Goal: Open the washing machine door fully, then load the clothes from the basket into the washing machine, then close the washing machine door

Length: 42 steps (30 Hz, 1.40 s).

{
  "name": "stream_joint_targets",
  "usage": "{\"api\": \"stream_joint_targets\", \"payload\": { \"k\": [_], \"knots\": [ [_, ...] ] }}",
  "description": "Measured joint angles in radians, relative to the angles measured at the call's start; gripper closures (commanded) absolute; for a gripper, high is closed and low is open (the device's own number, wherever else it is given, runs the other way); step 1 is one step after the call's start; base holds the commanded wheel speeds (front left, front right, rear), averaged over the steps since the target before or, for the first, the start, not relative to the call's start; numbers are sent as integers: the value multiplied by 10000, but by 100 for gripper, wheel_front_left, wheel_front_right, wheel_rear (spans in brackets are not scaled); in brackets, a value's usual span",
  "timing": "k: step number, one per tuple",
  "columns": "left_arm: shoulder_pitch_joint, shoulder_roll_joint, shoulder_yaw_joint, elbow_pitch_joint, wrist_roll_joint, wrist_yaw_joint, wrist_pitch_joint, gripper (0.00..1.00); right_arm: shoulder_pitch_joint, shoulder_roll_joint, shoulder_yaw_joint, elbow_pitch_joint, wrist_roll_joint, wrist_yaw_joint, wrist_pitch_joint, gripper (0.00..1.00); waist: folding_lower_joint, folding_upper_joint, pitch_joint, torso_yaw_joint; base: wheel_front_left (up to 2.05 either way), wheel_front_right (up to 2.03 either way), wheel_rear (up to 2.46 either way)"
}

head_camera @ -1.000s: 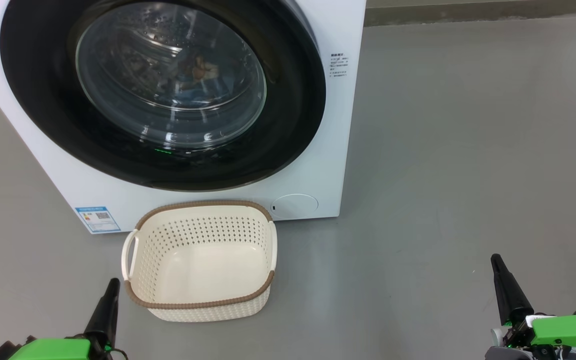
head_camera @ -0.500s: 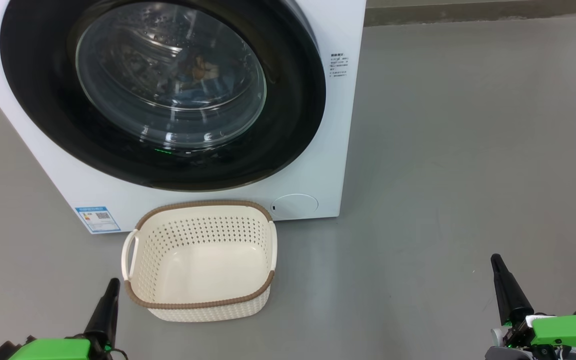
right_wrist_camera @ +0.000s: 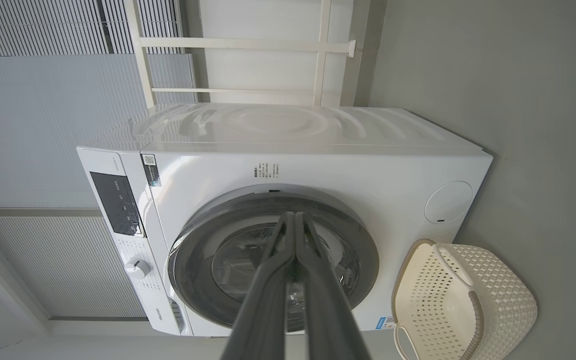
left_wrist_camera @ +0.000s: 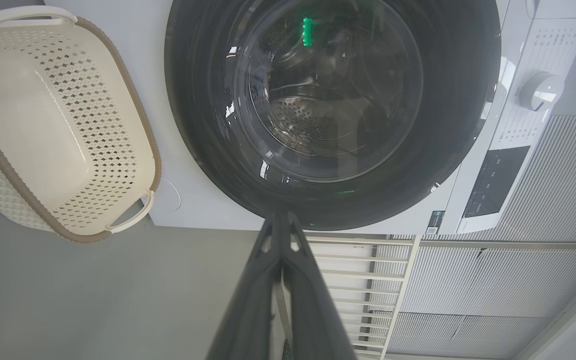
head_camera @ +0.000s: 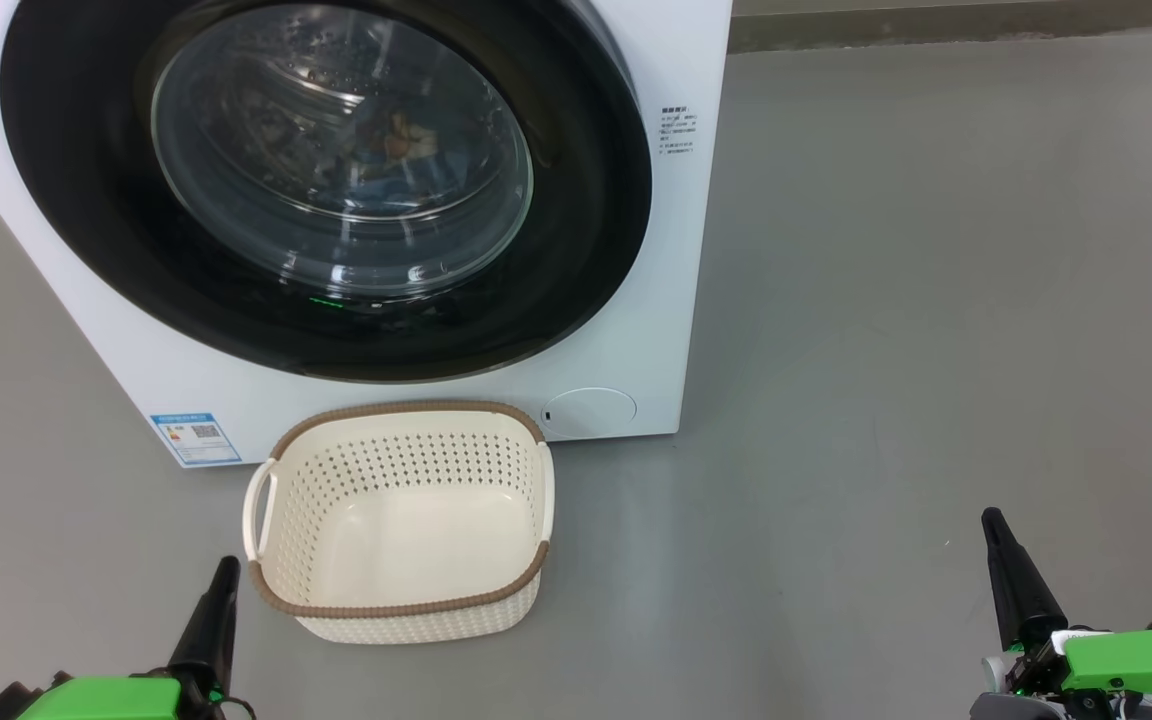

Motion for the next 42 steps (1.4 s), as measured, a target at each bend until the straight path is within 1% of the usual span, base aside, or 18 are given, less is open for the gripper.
{"api": "stream_joint_targets", "payload": {
  "k": [42],
  "knots": [
    [0,0,0,0,0,0,0,100,0,0,0,0,0,-2,0,100,0,0,0,0,0,0,0]
  ]
}}
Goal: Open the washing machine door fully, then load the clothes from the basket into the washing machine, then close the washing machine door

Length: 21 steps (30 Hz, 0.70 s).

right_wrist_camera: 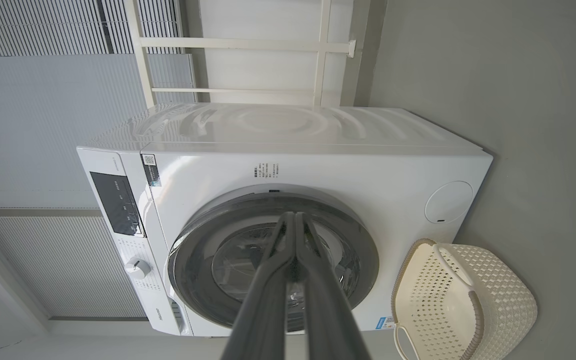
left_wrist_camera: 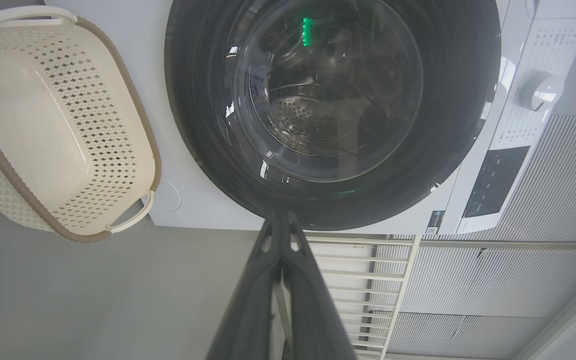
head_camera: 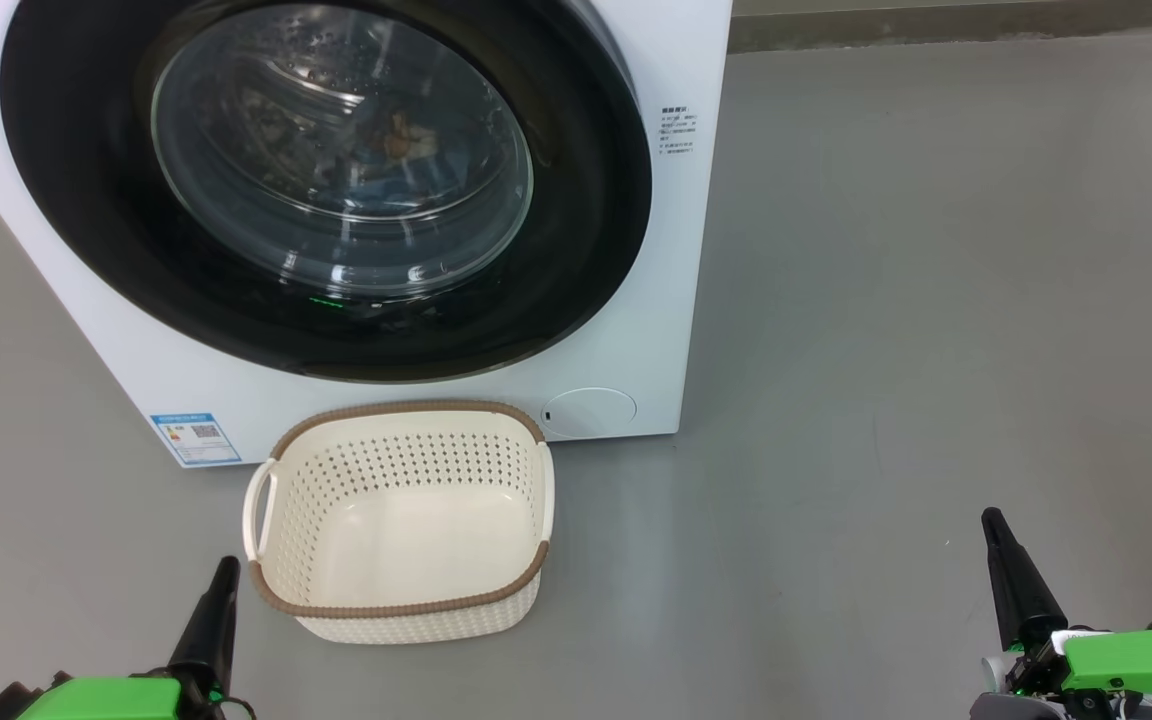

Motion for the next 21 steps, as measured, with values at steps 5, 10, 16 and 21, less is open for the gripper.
{"api": "stream_joint_targets", "payload": {
  "k": [5,10,16,21],
  "knots": [
    [0,0,0,0,0,0,0,100,0,0,0,0,0,2,0,100,0,0,0,0,0,0,0],
    [0,0,0,0,0,0,0,100,0,0,0,0,0,2,0,100,0,0,0,0,0,0,0],
    [0,0,0,0,0,0,0,100,0,0,0,0,0,2,0,100,0,0,0,0,0,0,0],
    [0,0,0,0,0,0,0,100,0,0,0,0,0,0,0,100,0,0,0,0,0,0,0]
  ]
}}
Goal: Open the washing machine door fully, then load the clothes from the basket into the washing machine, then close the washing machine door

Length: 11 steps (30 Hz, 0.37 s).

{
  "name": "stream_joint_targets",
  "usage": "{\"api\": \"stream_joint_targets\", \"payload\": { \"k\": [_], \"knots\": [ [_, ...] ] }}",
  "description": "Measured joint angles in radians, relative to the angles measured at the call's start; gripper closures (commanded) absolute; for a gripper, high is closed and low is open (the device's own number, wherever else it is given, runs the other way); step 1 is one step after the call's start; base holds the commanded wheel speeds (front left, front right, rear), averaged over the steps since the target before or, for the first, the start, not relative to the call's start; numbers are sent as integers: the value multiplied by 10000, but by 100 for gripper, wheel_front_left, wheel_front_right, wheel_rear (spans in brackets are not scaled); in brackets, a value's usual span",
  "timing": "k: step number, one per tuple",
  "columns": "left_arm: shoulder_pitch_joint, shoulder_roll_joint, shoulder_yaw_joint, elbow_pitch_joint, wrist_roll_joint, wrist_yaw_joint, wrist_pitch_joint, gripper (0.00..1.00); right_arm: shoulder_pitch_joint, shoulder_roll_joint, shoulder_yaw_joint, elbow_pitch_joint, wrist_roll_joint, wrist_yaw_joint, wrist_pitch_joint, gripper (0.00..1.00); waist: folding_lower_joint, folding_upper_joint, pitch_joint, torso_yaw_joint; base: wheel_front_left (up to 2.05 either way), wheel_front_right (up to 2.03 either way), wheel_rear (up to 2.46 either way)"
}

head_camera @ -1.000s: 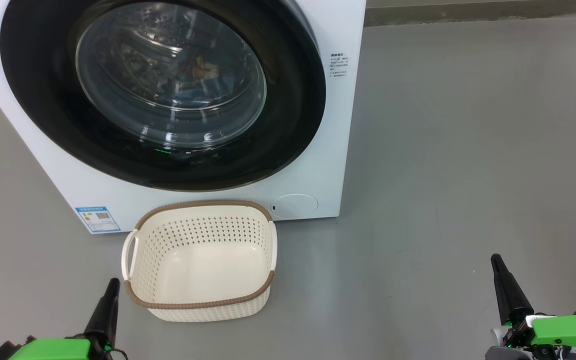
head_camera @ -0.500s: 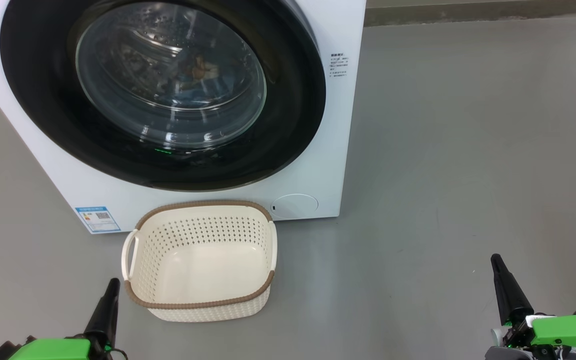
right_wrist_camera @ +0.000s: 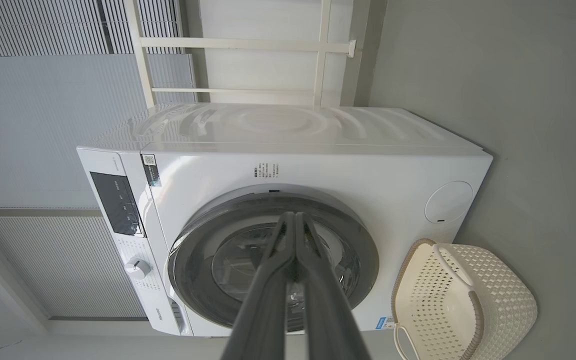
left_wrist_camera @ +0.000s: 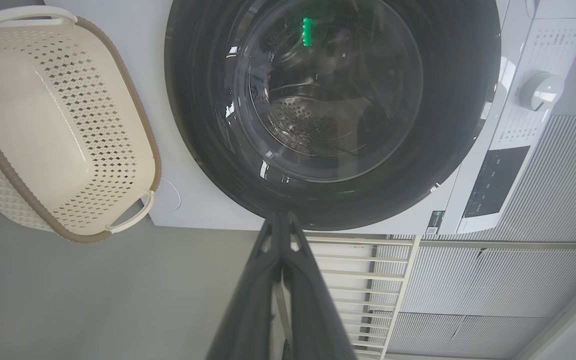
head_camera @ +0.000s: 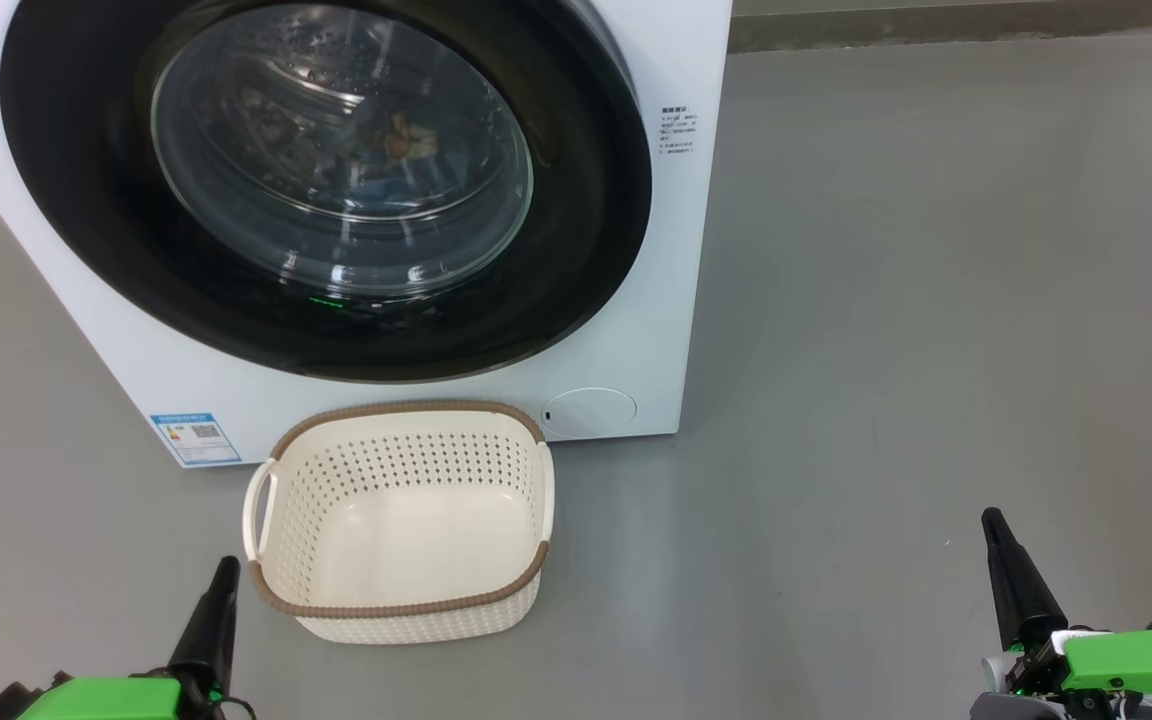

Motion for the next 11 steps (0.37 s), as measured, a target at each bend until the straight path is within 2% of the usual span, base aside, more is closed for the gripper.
{"api": "stream_joint_targets", "payload": {
  "k": [11],
  "knots": [
    [0,0,0,0,0,0,0,100,0,0,0,0,0,2,0,100,0,0,0,0,0,0,0]
  ]
}}
